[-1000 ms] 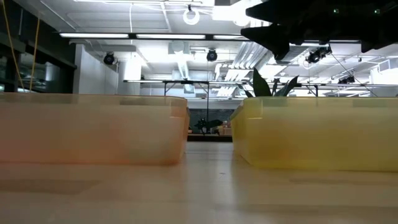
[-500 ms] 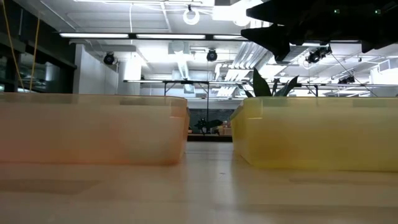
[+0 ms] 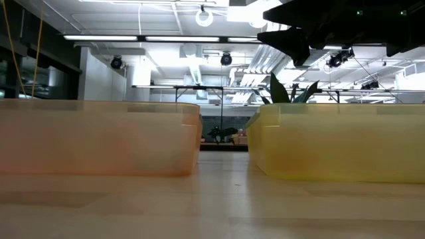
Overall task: Pick and place medicine bottles into bin by pill shape (circle, oval)
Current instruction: Put the orange tablet bottle into the orange bin
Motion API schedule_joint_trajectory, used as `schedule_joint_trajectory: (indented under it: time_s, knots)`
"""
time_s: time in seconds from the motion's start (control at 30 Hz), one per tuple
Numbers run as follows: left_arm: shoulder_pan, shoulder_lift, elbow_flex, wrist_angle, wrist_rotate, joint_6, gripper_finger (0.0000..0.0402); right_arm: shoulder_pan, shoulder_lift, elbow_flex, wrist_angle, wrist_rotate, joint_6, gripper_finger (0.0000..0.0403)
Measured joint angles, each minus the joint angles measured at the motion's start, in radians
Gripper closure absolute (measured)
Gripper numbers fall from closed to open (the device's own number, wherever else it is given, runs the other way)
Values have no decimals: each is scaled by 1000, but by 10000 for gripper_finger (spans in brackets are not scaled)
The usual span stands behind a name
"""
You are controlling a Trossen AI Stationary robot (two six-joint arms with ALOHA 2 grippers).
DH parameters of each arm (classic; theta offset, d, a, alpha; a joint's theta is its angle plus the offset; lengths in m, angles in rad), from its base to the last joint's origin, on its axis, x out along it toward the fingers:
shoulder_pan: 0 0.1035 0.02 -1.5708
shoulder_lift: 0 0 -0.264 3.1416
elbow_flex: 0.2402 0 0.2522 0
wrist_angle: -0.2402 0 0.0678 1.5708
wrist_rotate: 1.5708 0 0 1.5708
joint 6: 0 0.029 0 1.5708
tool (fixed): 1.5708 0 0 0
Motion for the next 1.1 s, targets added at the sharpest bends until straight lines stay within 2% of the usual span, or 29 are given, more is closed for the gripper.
schedule_joint_trajectory:
  time_s: [0.27, 0.93, 1.1]
  knots:
    - [0, 0, 0, 0, 0, 0, 227, 0, 0, 0, 0, 0, 0, 151]
    - [0, 0, 0, -14, -1, 8, 233, 0, 0, 0, 0, 0, 0, 151]
    - [19, 0, 0, -14, -1, 8, 253, 0, 0, 0, 0, 0, 0, 151]
